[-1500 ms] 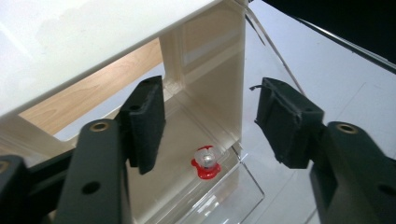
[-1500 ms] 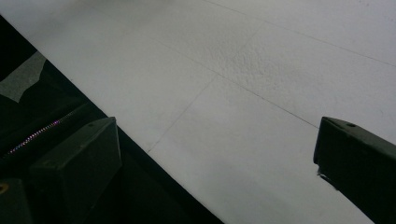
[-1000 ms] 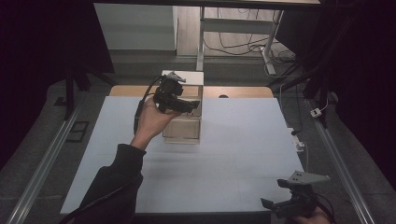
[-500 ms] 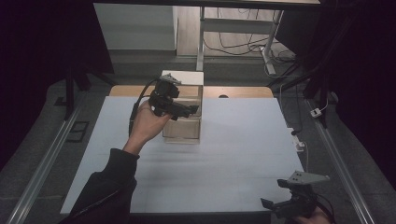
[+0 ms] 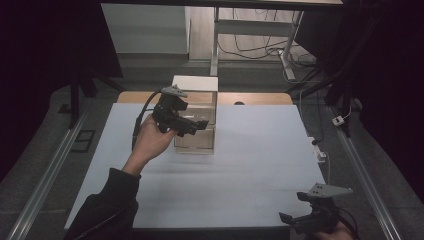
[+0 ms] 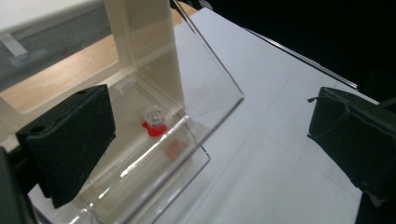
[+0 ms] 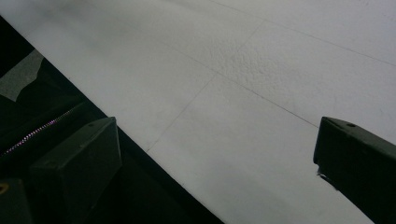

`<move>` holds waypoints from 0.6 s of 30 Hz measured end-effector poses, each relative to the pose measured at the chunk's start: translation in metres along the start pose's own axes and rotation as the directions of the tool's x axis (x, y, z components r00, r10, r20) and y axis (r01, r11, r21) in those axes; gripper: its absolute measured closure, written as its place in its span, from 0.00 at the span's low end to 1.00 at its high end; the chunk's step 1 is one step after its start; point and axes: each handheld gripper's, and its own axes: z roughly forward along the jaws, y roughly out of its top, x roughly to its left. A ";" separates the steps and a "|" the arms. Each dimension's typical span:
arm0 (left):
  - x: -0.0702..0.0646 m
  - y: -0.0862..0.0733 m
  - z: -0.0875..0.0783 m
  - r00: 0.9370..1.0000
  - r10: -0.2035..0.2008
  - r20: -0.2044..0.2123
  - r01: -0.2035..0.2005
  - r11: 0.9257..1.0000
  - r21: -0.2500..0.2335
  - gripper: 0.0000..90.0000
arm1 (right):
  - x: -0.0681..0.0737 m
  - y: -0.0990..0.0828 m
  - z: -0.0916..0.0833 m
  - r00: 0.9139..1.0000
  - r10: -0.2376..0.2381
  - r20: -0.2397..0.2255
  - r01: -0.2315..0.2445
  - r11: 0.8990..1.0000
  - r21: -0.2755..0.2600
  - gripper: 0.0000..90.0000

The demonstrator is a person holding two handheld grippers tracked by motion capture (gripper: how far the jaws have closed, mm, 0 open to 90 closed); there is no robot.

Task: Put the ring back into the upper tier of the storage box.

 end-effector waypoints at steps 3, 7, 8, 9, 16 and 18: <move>-0.002 -0.005 -0.001 1.000 0.006 0.008 -0.006 1.000 0.005 0.00 | 0.000 0.000 0.000 1.000 0.000 0.000 0.000 1.000 0.000 0.01; -0.004 -0.011 -0.004 1.000 0.002 0.015 -0.002 1.000 0.000 0.00 | 0.000 0.000 0.000 1.000 0.000 0.001 0.000 1.000 0.000 0.01; -0.005 -0.013 -0.005 1.000 0.002 0.017 -0.002 1.000 0.000 0.00 | 0.000 0.000 0.000 1.000 0.000 0.002 0.000 1.000 0.000 0.01; -0.005 -0.015 -0.006 1.000 0.000 0.018 0.000 1.000 0.002 0.00 | 0.000 0.000 0.000 1.000 0.000 0.002 0.000 1.000 0.000 0.01; -0.008 -0.028 -0.010 0.999 -0.008 0.032 0.008 1.000 -0.001 0.00 | 0.000 0.000 0.000 1.000 0.000 0.003 0.000 1.000 0.000 0.01; -0.008 -0.032 -0.011 0.999 -0.010 0.038 0.010 1.000 0.000 0.00 | 0.000 0.000 0.000 1.000 0.000 0.003 0.000 1.000 0.001 0.01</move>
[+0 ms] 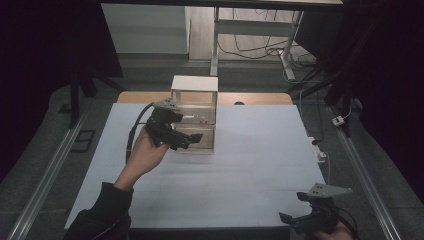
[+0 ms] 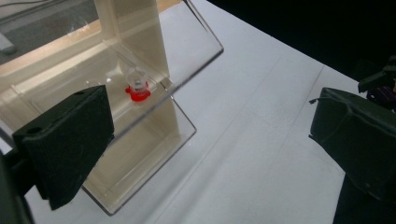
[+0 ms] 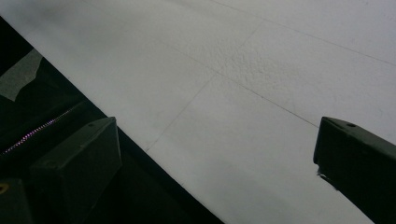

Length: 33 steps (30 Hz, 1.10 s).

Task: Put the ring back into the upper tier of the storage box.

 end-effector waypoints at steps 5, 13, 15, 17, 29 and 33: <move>-0.001 -0.009 -0.001 1.000 0.005 0.007 -0.005 1.000 -0.001 0.00 | 0.000 0.000 0.000 1.000 0.000 0.001 0.000 1.000 0.002 0.01; -0.001 -0.023 -0.002 1.000 0.003 0.027 -0.003 1.000 -0.016 0.00 | 0.000 0.000 0.000 1.000 0.000 0.002 0.000 1.000 0.002 0.01; 0.000 -0.027 -0.002 0.999 -0.001 0.037 0.001 1.000 -0.020 0.00 | 0.000 0.000 0.000 1.000 0.000 0.003 0.000 1.000 0.003 0.01; 0.001 -0.031 -0.002 0.999 -0.007 0.047 0.008 1.000 -0.024 0.00 | 0.000 0.000 0.000 1.000 0.002 0.003 -0.002 1.000 0.002 0.01; 0.000 -0.054 0.000 0.999 -0.021 0.044 0.023 0.999 -0.044 0.00 | 0.000 0.000 0.000 1.000 0.003 0.005 -0.003 1.000 0.002 0.01; -0.002 -0.061 -0.001 0.999 -0.020 0.034 0.021 0.999 -0.050 0.00 | 0.000 0.000 0.000 1.000 0.005 0.004 -0.005 1.000 0.000 0.01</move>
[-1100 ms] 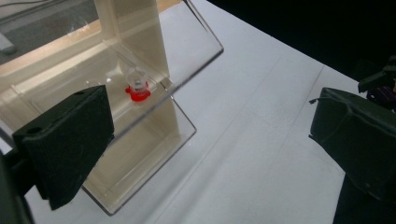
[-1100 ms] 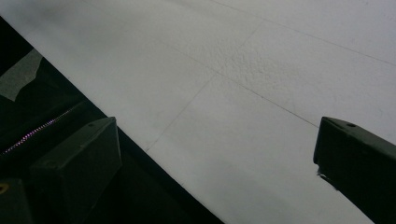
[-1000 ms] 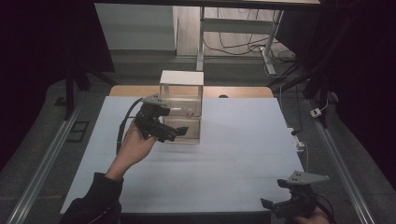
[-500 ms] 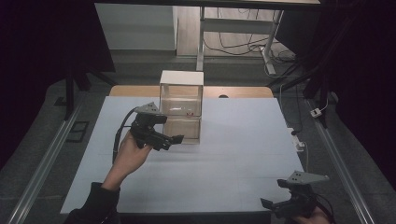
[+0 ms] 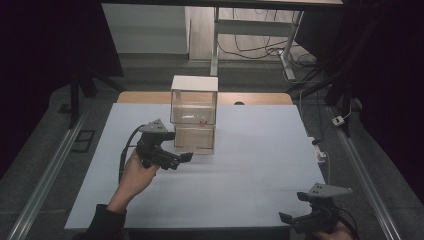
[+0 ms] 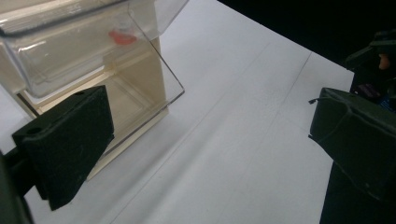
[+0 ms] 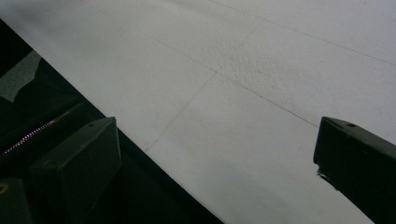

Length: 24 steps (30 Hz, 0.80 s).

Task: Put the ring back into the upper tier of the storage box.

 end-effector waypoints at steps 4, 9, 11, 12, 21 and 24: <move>0.000 -0.009 -0.002 1.000 -0.007 -0.011 0.007 1.000 0.006 0.00 | 0.000 0.000 0.000 1.000 -0.001 -0.001 0.001 1.000 -0.002 0.01; 0.001 -0.019 -0.006 1.000 -0.013 -0.026 0.014 1.000 0.015 0.00 | 0.000 0.000 0.000 1.000 -0.004 -0.001 0.004 1.000 -0.003 0.01; 0.000 -0.022 -0.007 0.999 -0.022 -0.023 0.022 1.000 0.011 0.00 | 0.001 0.000 0.000 1.000 -0.004 -0.001 0.004 1.000 -0.003 0.01; 0.000 -0.024 -0.009 0.999 -0.027 -0.019 0.027 1.000 0.009 0.00 | 0.001 0.000 0.000 1.000 -0.004 -0.001 0.004 1.000 -0.003 0.01; -0.008 -0.042 -0.016 0.999 -0.051 -0.005 0.051 0.998 0.020 0.00 | 0.001 0.000 0.000 1.000 -0.006 -0.002 0.006 1.000 -0.004 0.01; -0.011 -0.047 -0.019 0.998 -0.058 -0.003 0.058 0.998 0.021 0.00 | 0.001 0.000 0.000 1.000 -0.007 -0.002 0.007 1.000 -0.004 0.01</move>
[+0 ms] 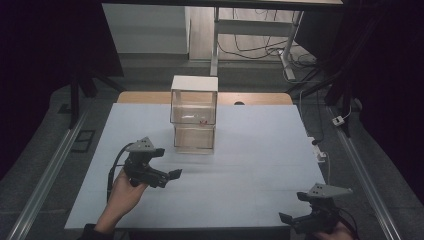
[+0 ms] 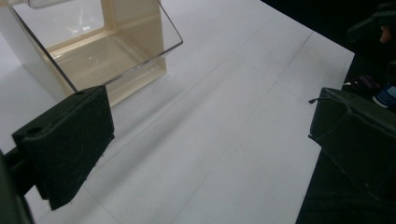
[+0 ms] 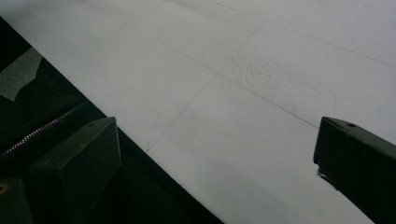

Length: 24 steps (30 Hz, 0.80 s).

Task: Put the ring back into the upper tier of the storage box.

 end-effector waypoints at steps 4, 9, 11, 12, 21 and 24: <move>-0.003 -0.009 -0.005 1.000 -0.010 0.000 0.010 1.000 -0.005 0.00 | 0.000 0.000 0.000 1.000 -0.001 -0.003 0.001 1.000 -0.001 0.01; -0.004 -0.020 -0.016 1.000 -0.026 -0.003 0.026 1.000 -0.017 0.00 | 0.000 0.000 0.000 1.000 0.000 0.000 0.000 1.000 0.001 0.01; -0.004 -0.024 -0.020 0.999 -0.033 -0.005 0.033 0.999 -0.022 0.00 | 0.000 0.000 0.000 1.000 -0.001 -0.002 0.001 1.000 0.000 0.01; -0.005 -0.026 -0.022 0.999 -0.036 -0.006 0.036 0.999 -0.025 0.00 | 0.000 0.000 0.000 1.000 -0.002 0.002 0.002 1.000 0.003 0.01; -0.005 -0.048 -0.042 0.997 -0.072 -0.028 0.071 0.997 -0.041 0.00 | 0.000 0.000 0.000 1.000 -0.003 0.003 0.003 1.000 0.004 0.01; -0.005 -0.057 -0.049 0.995 -0.088 -0.035 0.087 0.995 -0.046 0.00 | 0.001 0.000 0.000 1.000 -0.002 0.003 0.002 1.000 0.005 0.01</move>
